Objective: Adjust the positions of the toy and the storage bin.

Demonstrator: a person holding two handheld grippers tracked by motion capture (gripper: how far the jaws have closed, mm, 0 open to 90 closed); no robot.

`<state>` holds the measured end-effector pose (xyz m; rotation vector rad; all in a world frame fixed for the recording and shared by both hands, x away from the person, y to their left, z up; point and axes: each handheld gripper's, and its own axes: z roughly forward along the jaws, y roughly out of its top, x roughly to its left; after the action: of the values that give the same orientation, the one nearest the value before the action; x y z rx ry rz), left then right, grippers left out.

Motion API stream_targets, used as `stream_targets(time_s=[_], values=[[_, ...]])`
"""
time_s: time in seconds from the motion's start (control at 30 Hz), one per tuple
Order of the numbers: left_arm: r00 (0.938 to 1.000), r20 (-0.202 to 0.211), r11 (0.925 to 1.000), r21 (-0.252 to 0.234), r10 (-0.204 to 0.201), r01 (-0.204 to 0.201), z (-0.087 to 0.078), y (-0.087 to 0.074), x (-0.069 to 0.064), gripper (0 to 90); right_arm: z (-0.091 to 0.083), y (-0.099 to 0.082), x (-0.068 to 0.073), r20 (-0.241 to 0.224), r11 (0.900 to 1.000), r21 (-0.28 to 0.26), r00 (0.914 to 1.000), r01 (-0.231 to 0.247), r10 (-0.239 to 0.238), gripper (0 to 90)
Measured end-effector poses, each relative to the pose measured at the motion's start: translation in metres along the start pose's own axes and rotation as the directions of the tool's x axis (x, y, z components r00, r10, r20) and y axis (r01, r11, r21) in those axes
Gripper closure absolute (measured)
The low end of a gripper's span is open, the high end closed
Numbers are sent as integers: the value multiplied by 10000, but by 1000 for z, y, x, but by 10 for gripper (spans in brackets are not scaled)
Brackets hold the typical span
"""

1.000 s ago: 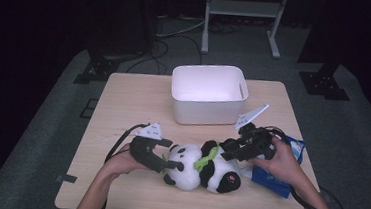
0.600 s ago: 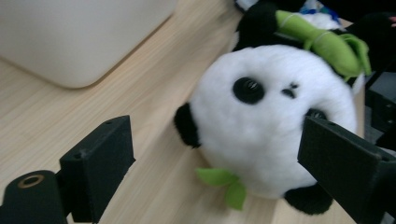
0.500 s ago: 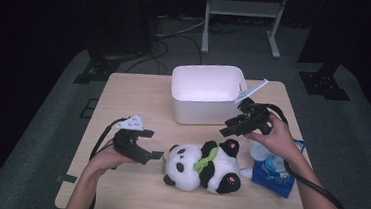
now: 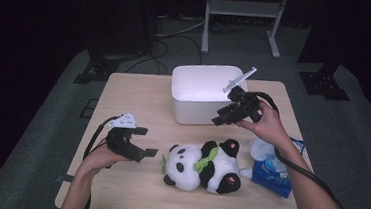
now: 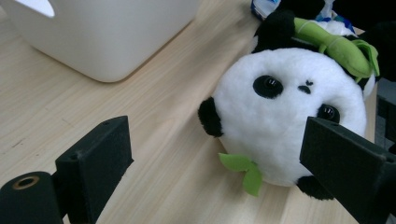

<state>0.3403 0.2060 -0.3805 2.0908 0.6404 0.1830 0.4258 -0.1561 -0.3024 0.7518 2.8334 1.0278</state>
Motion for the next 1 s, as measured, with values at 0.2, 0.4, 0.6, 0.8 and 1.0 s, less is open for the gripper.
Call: stream_targets(time_s=[0.2, 0.4, 0.6, 0.8, 1.0], values=[[10000, -67, 10000, 30, -44, 44, -3, -2, 2, 77, 4, 20, -9, 174, 9999, 65, 9998, 96, -97, 506], [9996, -143, 9997, -58, -241, 240, -8, -5, 5, 77, 9, 35, -20, 309, 9998, 200, 9995, 65, -71, 504], [9995, -199, 9996, -154, -248, 245, -12, -4, 7, 77, 20, 47, -32, 533, 9985, 537, 9986, 40, -69, 512], [9994, -221, 9994, -242, -266, 260, -14, -4, 7, 76, 36, 54, -45, 552, 9961, 870, 9984, -132, 84, 534], [9995, -141, 9994, -189, -300, 297, -13, -6, 8, 76, 48, 51, -50, 748, 9922, 1217, 9970, -264, 173, 575]])
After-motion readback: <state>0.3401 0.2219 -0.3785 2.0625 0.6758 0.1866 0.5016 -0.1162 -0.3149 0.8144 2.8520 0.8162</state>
